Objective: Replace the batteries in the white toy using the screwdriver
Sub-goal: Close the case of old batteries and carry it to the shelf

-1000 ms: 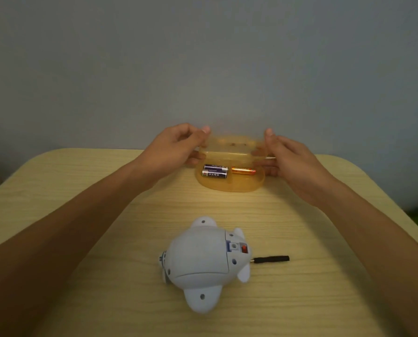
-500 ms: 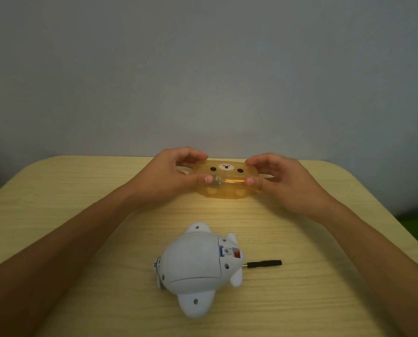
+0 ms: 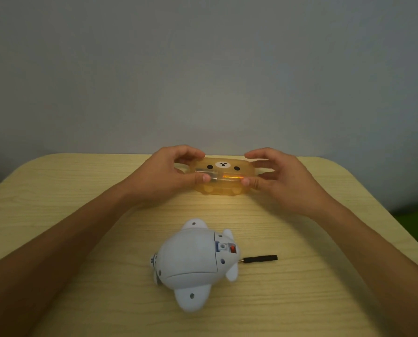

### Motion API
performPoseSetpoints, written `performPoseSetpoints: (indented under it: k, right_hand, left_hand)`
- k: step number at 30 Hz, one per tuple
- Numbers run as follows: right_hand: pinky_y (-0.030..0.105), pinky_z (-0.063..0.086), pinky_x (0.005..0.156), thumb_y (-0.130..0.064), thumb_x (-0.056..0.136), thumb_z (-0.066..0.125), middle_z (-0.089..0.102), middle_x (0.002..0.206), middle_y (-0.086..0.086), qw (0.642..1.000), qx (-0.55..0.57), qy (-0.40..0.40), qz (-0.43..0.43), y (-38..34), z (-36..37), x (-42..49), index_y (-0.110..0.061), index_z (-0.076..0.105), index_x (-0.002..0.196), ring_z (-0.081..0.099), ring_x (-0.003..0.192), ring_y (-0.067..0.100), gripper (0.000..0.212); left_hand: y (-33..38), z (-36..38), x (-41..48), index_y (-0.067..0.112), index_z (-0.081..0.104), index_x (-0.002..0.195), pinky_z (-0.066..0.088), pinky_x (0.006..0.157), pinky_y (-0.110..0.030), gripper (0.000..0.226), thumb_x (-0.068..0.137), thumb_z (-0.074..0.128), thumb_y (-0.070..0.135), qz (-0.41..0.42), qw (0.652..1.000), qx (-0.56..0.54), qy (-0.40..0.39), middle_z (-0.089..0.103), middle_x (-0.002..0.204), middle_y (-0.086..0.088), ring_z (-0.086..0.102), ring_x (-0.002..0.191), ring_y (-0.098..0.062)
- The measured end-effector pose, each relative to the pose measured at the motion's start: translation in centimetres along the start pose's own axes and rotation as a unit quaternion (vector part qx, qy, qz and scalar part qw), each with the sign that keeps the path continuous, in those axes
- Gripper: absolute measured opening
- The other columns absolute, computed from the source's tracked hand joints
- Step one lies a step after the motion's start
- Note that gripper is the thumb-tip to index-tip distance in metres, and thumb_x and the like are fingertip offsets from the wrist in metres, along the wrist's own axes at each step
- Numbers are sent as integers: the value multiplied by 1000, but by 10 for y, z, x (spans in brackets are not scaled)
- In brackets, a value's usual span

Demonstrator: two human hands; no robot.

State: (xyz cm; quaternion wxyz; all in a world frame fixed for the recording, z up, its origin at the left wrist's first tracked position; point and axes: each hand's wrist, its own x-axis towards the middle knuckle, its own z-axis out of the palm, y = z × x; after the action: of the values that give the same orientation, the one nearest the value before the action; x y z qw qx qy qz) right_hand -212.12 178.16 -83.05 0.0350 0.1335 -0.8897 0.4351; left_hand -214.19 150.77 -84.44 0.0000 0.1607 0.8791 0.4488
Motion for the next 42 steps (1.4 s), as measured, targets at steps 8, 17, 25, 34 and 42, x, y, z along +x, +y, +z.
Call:
performPoseSetpoints:
  k: [8, 17, 25, 34, 42]
  right_hand:
    - [17, 47, 90, -54, 62, 89, 68, 110, -20, 968, -126, -214, -41, -42, -13, -69, -38, 79, 105, 61, 107, -1, 47]
    - [38, 56, 81, -24, 83, 83, 74, 89, -9, 979, -95, -171, -51, -9, -5, -73, -29, 83, 85, 67, 89, 13, 5]
    - [33, 48, 71, -25, 83, 82, 79, 86, -9, 1000, 2, 14, 5, -5, -24, -40, -32, 82, 83, 66, 85, 13, 7]
    - [27, 57, 77, -16, 86, 81, 81, 86, -17, 993, 76, 52, 69, -187, -157, 5, -25, 82, 85, 73, 81, 5, 9]
    - [24, 54, 73, -18, 86, 81, 80, 90, -17, 994, 70, 65, 55, -484, -370, 43, -22, 82, 86, 70, 76, 2, 5]
  left_hand:
    - [10, 7, 12, 38, 57, 144, 50, 110, -33, 92, 63, 87, 70, 11, 996, 84, -39, 60, 140, 20, 60, 126, -6]
    - [13, 21, 10, 32, 46, 154, 47, 105, -27, 97, 72, 88, 62, 23, 985, 169, -31, 54, 143, 18, 54, 125, -4]
    - [19, 2, 11, 36, 61, 132, 52, 90, -20, 78, 63, 89, 57, 5, 994, 112, -10, 67, 122, 21, 64, 111, 1]
    - [195, -160, 3, 33, 64, 127, 45, 79, 0, 74, 61, 97, 40, -62, 995, 80, 25, 71, 109, 21, 64, 98, 16]
    - [490, -402, -19, 26, 63, 133, 58, 92, -32, 85, 57, 81, 59, -47, 990, 117, 63, 71, 118, 14, 72, 102, -7]
